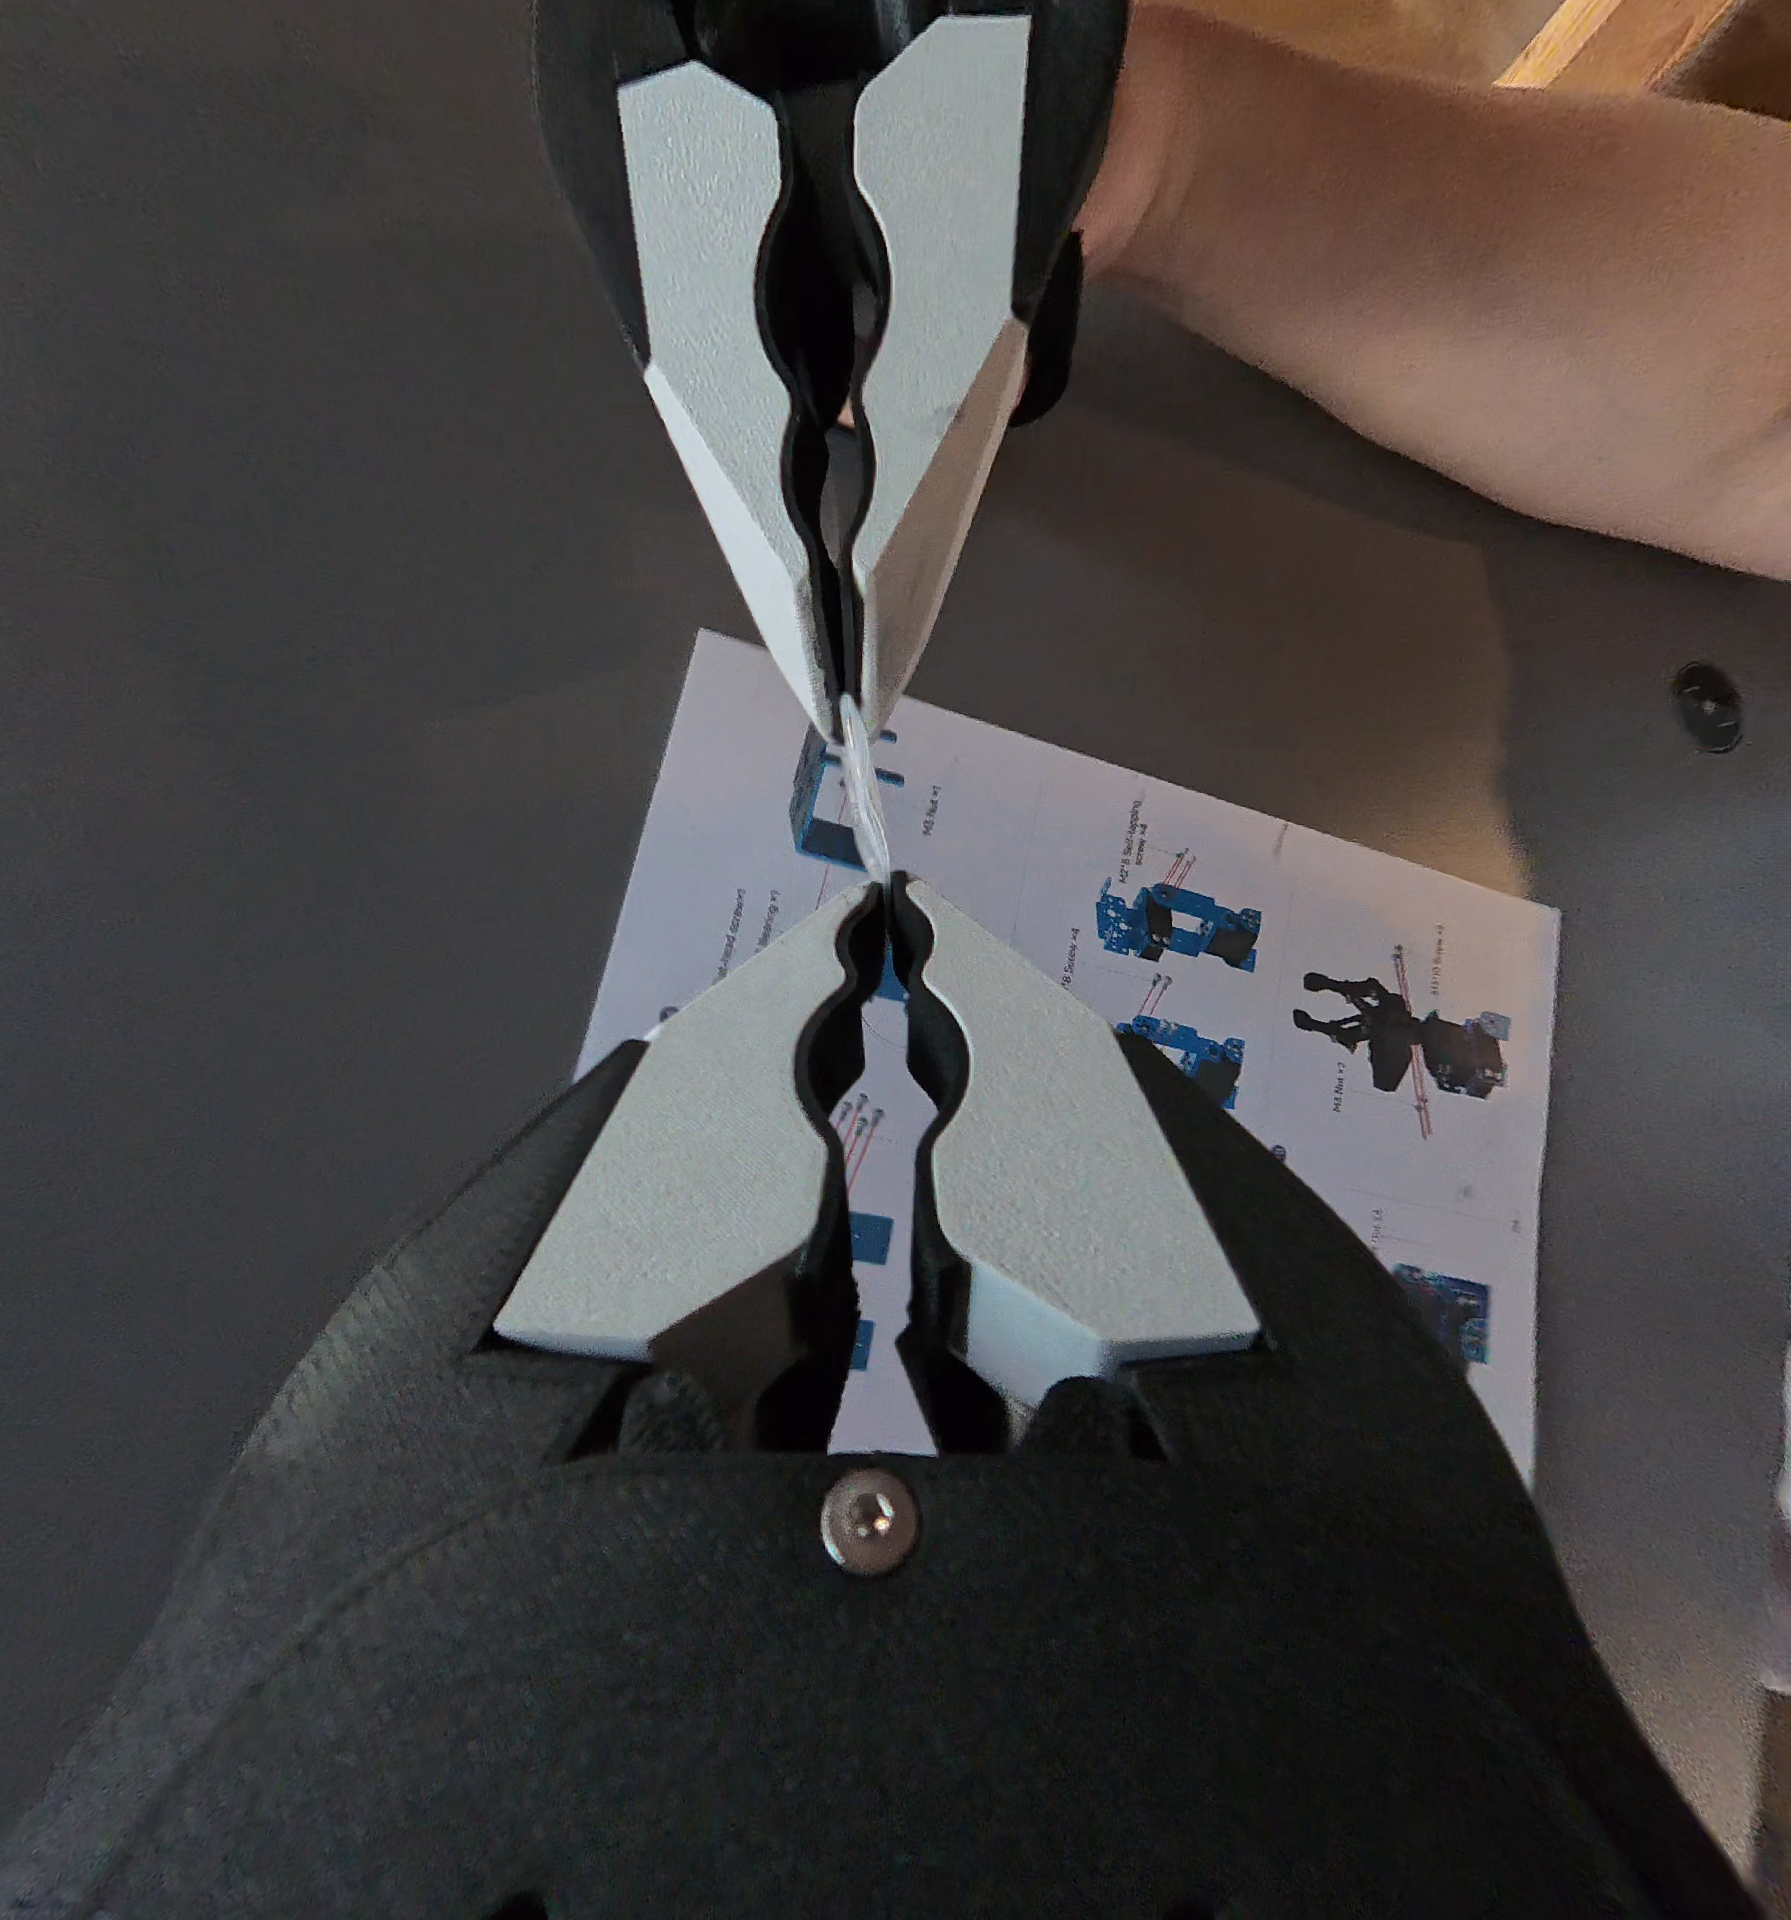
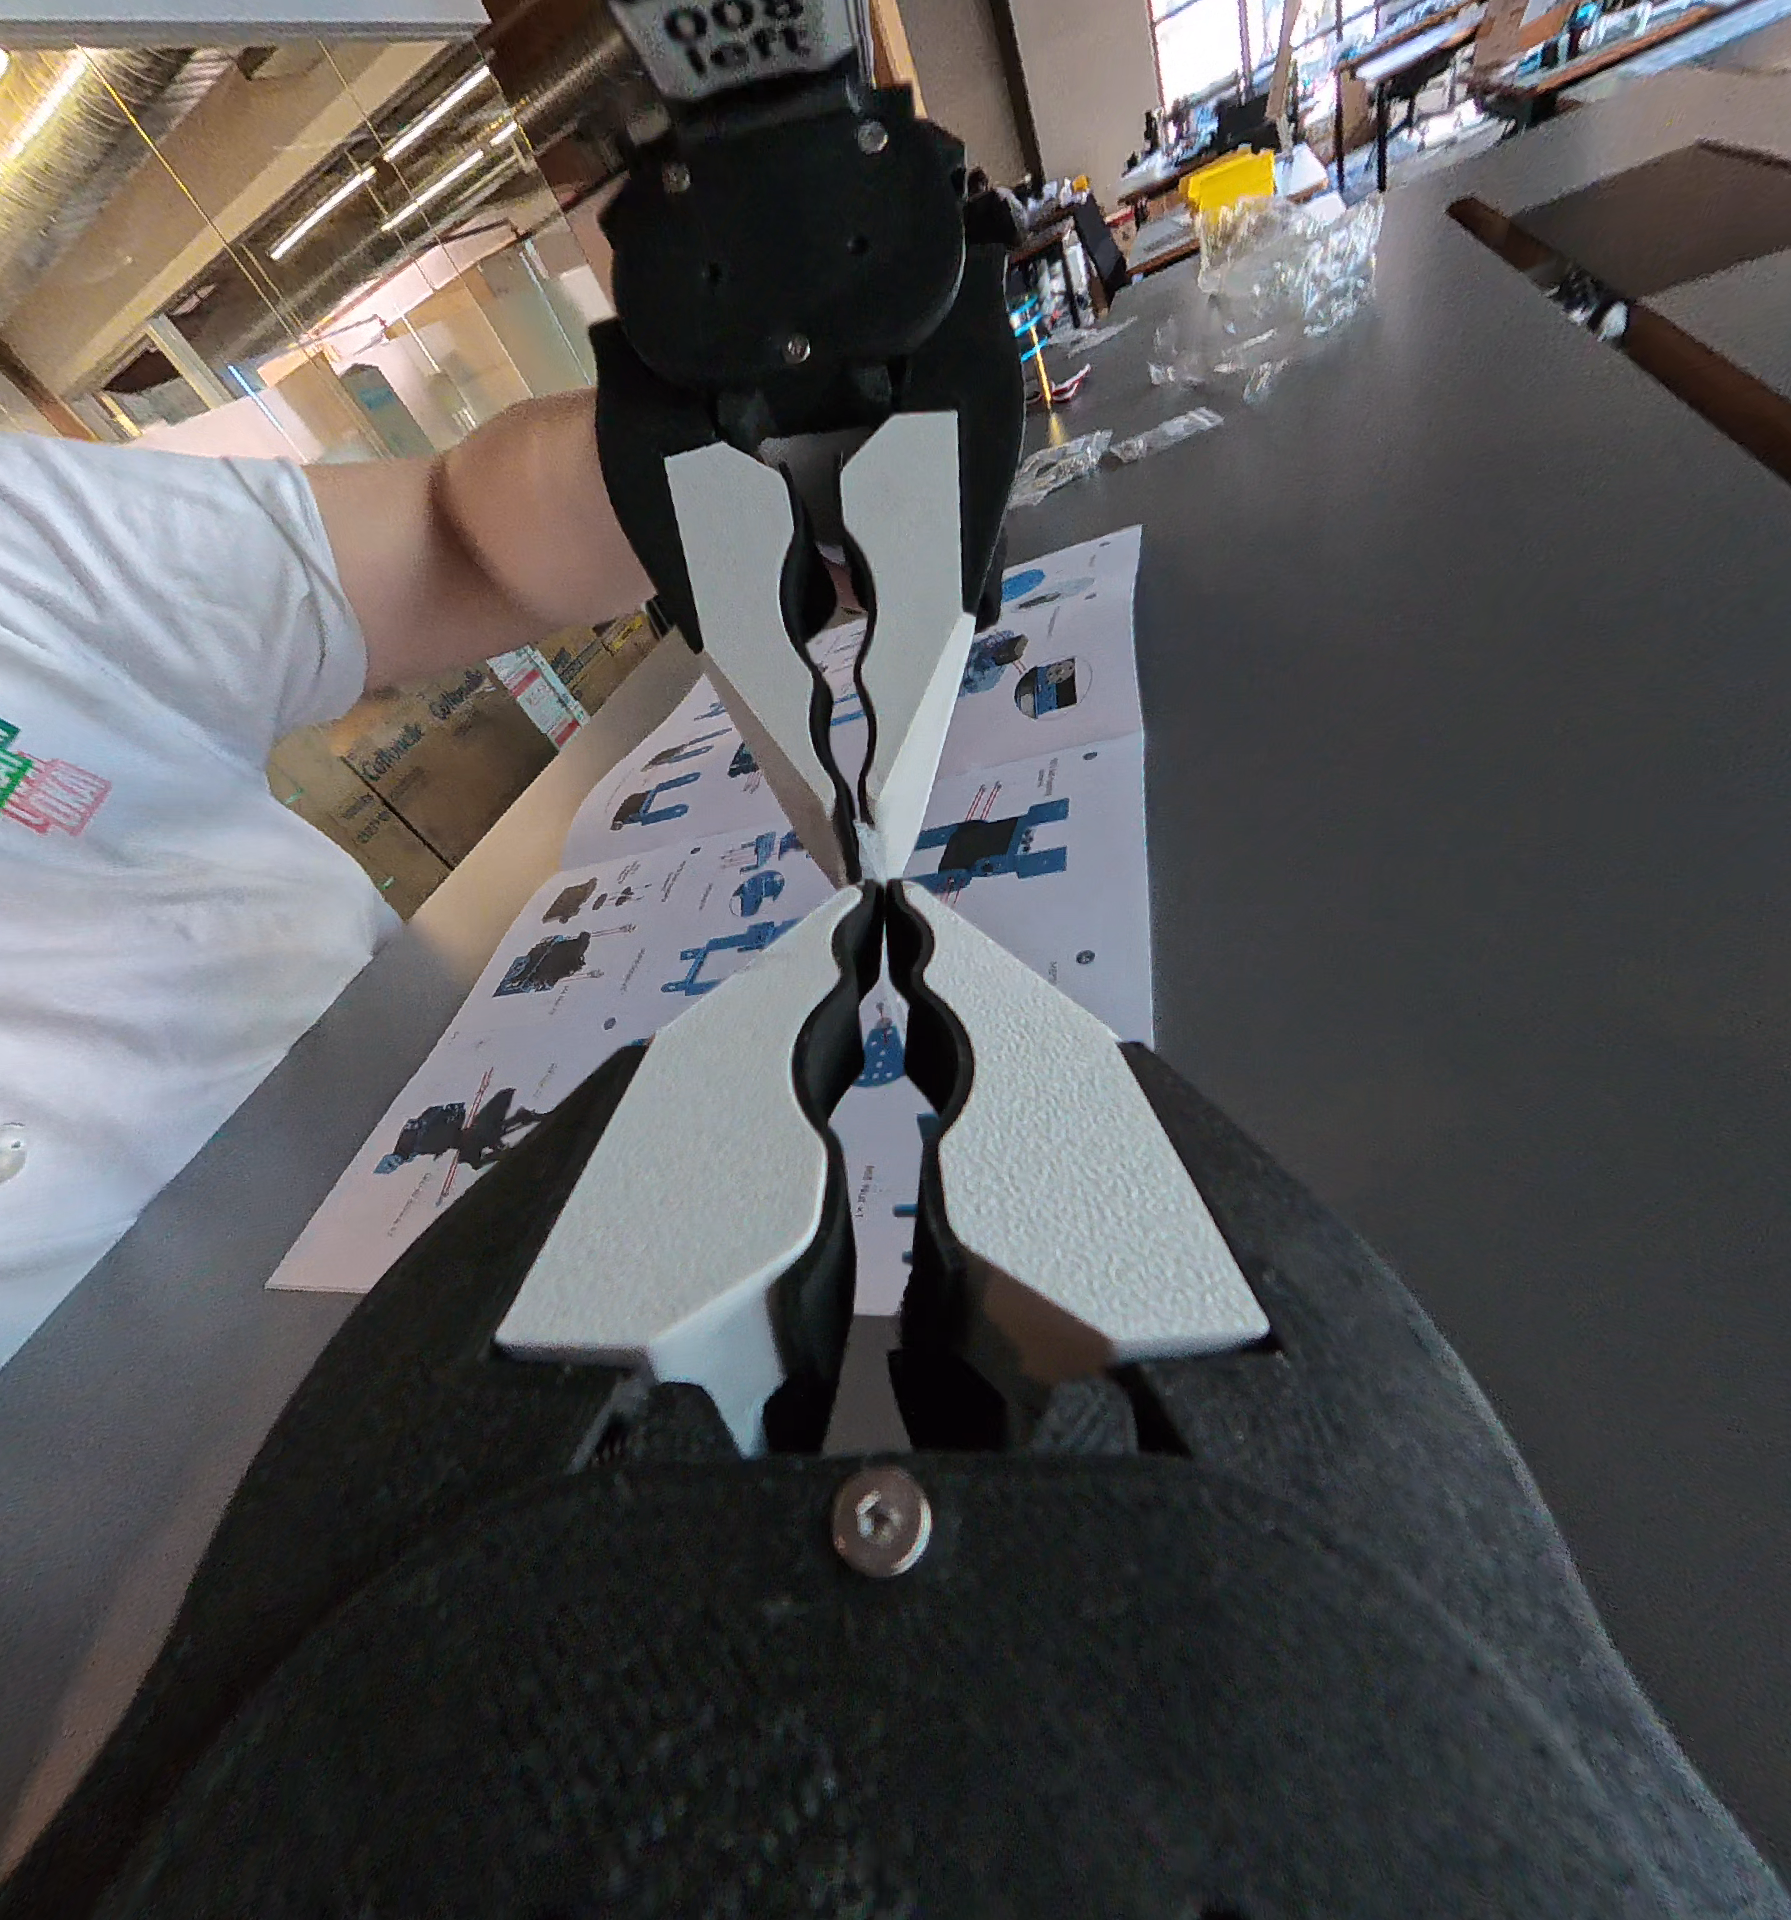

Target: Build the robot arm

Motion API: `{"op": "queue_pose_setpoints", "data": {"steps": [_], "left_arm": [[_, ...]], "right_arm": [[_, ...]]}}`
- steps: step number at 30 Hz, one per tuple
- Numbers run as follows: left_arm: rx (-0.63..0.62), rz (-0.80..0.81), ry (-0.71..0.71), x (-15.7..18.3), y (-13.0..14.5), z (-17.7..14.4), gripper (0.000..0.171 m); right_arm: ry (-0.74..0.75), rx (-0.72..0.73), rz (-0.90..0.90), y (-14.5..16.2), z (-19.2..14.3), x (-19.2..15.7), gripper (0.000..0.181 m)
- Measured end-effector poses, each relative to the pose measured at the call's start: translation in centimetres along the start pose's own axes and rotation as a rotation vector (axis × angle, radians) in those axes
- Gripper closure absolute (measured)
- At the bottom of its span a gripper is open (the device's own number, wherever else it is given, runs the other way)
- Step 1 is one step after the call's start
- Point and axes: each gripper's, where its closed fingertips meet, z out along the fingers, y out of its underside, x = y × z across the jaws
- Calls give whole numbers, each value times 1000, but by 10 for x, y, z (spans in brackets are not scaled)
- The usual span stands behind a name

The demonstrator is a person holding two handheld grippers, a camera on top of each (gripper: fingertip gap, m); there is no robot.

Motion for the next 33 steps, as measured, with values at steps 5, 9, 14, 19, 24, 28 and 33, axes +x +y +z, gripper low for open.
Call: {"op": "queue_pose_setpoints", "data": {"steps": [5, 9, 14, 19, 24, 28, 33], "left_arm": [[-61, -1, 17, -3, 1, 1, 171], [-70, 22, 25, -8, -8, -5, 171], [-78, 22, 43, -15, -9, -4, 171], [-94, 41, 35, -14, -14, -8, 171], [-80, 34, 43, -7, -20, -20, 171], [-108, 22, 34, -8, -12, -19, 171], [-119, 18, 42, -4, -10, -16, 171]], "right_arm": [[-8, 19, 11, -1, 1, 4, 181], [-12, 89, 15, -9, -6, 4, 181], [-9, 100, 30, -10, -8, 7, 181], [-21, 134, -7, -15, -11, 3, 181], [12, 84, -80, -19, 8, 2, 158], [-28, 77, -100, -22, 19, -6, 172], [-9, 49, -101, -19, 21, -5, 181]]}}
